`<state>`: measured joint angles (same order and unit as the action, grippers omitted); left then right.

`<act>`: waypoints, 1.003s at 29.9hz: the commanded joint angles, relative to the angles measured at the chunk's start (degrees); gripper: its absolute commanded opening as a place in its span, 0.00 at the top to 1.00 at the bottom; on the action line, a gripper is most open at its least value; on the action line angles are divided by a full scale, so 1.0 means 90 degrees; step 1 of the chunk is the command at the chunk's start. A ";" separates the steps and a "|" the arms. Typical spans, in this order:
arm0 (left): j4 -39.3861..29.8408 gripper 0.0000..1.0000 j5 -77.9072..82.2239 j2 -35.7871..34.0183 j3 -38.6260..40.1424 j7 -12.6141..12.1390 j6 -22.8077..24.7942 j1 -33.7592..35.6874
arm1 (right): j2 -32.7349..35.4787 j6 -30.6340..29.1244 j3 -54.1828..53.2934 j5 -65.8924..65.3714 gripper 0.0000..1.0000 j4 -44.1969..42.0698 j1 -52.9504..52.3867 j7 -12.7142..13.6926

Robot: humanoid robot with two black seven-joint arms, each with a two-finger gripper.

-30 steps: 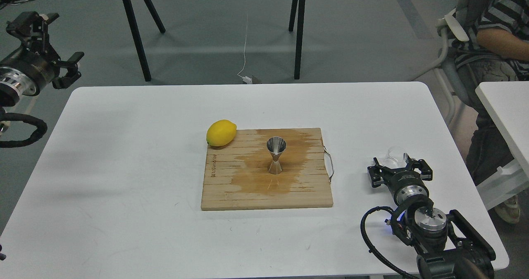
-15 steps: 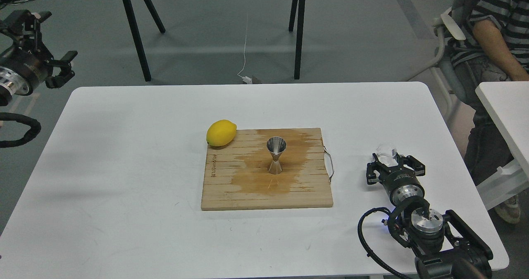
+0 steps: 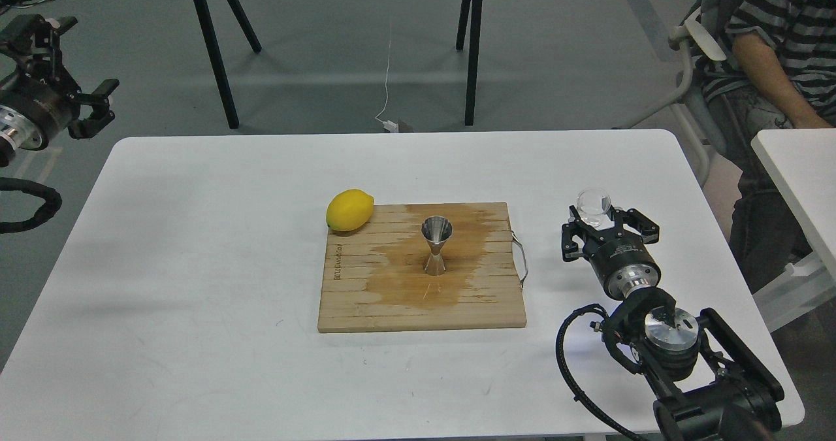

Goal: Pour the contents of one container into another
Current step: 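Lower the right gripper to the small clear glass and grasp it, then lift the glass with the right gripper and bring it beside the jigger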

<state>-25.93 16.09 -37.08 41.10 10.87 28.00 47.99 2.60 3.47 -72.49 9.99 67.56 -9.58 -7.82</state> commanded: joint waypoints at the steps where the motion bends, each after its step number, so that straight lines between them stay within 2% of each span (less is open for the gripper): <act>1: 0.0000 0.01 -0.0001 0.0018 0.0004 0.0013 0.0000 0.0010 | 0.0092 0.0394 0.0193 -0.0133 0.84 0.0500 -0.0087 0.0000; 14: 0.0000 0.01 -0.0001 -0.0011 0.0004 0.0013 0.0000 0.0010 | -0.0064 0.0708 0.1560 -0.0650 0.84 0.0521 -0.1132 0.0010; 19: 0.0000 0.01 -0.0001 -0.0011 0.0023 0.0013 0.0000 0.0010 | -0.0250 0.0718 0.1882 -0.0758 0.84 0.0511 -0.1230 0.0039; 30: 0.0000 0.01 -0.0001 -0.0089 0.0033 0.0023 0.0000 0.0010 | -0.0162 0.0854 0.2488 -0.1207 0.84 0.0501 -0.1572 0.0117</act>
<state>-25.93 16.09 -37.65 41.40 11.04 28.00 48.08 0.86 11.00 -51.23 -0.15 72.15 -22.87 -6.93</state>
